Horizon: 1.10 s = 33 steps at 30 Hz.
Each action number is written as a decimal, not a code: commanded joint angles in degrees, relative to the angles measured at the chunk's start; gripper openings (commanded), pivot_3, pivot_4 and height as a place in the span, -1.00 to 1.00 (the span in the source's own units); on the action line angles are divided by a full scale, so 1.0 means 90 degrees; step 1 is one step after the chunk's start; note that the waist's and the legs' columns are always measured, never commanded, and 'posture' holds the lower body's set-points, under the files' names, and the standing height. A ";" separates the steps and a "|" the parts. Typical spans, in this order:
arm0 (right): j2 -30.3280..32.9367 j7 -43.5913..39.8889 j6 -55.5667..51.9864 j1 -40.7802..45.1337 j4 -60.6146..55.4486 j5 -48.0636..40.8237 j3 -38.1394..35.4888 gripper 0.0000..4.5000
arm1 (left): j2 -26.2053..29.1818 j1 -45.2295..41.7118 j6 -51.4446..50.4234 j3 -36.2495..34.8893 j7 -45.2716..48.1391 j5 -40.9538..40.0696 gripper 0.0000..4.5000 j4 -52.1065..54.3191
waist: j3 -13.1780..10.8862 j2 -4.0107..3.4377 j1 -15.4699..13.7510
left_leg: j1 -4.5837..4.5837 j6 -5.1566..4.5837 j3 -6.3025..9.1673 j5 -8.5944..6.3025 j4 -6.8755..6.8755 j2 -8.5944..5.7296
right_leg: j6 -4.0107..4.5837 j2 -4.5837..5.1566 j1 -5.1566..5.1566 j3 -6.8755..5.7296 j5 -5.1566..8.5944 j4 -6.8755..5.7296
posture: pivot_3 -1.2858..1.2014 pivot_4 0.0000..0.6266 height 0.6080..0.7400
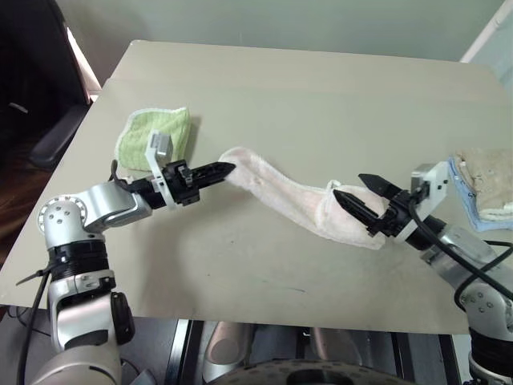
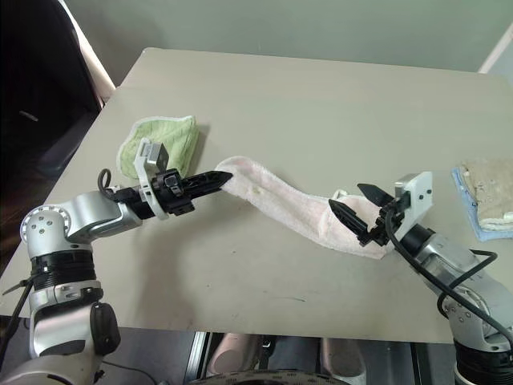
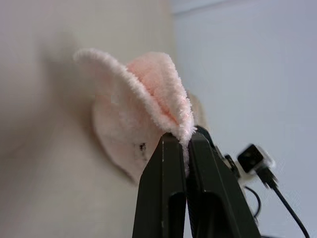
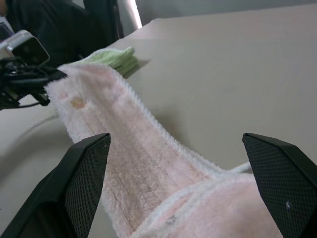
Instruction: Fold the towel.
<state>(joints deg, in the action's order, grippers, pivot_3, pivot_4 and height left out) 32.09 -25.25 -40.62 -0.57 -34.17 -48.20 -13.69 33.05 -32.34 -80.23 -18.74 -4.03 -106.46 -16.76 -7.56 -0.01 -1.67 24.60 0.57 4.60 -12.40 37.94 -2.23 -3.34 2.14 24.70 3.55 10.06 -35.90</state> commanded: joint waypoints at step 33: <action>-0.0078 0.1335 0.0314 -0.2025 -0.1466 -0.0915 -0.2428 1.00 | -0.4082 -0.2715 0.0538 0.2492 0.2836 0.4713 -0.99 -0.2017 | -0.0033 0.0046 -0.0016 | 0.0029 -0.0148 -0.0014 0.0032 0.0022 -0.0011 | -0.0145 0.0034 -0.0011 0.0016 0.0039 0.0012 | 0.03 -0.52 0.81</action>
<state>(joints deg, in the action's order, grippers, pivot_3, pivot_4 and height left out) 31.41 -14.17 -39.07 -18.54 -45.48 -55.57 -33.76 -2.83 -55.61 -75.96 3.60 19.48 -66.01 -34.56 -7.85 0.40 -1.81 24.88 -0.79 4.46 -12.13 38.15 -2.32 -4.76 2.45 24.60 3.71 10.36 -35.78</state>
